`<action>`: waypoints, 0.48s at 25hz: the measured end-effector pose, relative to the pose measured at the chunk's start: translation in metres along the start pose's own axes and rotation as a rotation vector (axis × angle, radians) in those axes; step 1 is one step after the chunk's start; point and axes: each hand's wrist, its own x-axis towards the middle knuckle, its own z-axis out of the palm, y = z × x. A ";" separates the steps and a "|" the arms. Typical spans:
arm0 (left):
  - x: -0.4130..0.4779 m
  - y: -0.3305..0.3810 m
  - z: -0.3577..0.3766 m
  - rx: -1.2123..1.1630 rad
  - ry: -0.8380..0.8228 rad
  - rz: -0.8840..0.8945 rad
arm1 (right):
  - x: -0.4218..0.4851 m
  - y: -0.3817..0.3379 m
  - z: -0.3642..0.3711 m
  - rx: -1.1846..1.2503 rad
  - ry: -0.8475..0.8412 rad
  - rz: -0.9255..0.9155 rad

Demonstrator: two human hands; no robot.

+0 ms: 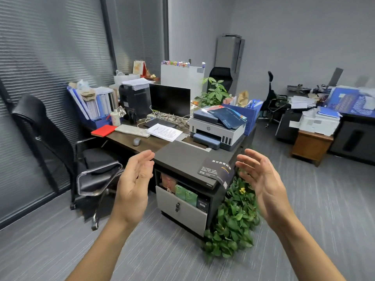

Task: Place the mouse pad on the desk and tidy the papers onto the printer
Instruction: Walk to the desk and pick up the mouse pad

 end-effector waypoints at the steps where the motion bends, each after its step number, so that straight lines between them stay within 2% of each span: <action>1: 0.022 -0.011 0.006 -0.014 -0.030 -0.014 | 0.016 0.007 0.003 0.000 0.021 0.011; 12: 0.255 -0.180 0.144 0.028 -0.335 -0.126 | 0.216 0.159 -0.041 -0.019 0.340 0.076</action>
